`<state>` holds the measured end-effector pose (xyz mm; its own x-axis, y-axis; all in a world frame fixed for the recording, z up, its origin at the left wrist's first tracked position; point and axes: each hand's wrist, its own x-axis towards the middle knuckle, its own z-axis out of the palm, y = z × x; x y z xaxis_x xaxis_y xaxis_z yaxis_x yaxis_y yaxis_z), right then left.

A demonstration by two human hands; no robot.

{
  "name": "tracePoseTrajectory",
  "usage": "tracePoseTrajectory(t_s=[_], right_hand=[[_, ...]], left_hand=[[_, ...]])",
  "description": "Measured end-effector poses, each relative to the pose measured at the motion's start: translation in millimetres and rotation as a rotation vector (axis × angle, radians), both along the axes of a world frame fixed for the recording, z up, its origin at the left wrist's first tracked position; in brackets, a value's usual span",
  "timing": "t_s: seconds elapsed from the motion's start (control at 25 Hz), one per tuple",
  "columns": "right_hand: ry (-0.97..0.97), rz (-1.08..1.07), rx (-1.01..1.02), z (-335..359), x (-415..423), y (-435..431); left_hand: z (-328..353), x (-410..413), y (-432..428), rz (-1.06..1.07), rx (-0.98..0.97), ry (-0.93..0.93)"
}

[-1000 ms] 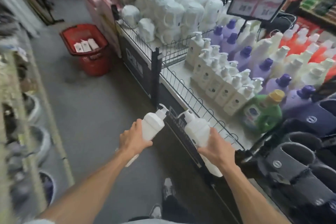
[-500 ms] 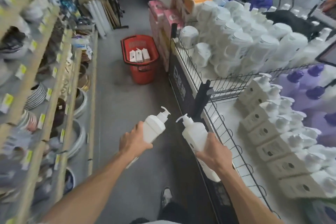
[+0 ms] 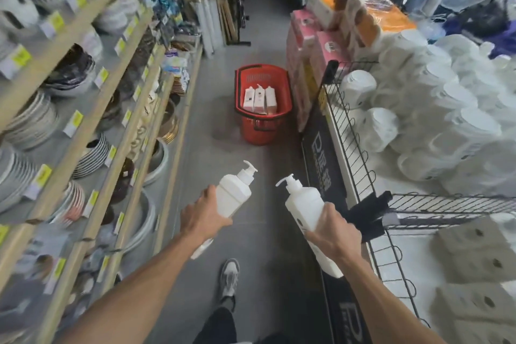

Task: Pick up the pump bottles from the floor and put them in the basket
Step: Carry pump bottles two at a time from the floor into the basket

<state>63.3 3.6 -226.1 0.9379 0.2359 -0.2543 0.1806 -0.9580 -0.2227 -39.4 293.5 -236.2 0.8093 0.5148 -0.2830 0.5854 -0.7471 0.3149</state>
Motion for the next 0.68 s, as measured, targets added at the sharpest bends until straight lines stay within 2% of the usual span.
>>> tracePoseTrajectory(t_s=[0.36,0.68], right_hand=[[-0.015,-0.026,0.001,5.6,114.6,123.1],[0.014,-0.029,0.004,-10.4,240.2,192.6]], left_hand=[[2.2,125.1,126.7,-0.025,-0.010,0.001],[-10.9,255.5,185.2,-0.044,-0.036,0.032]])
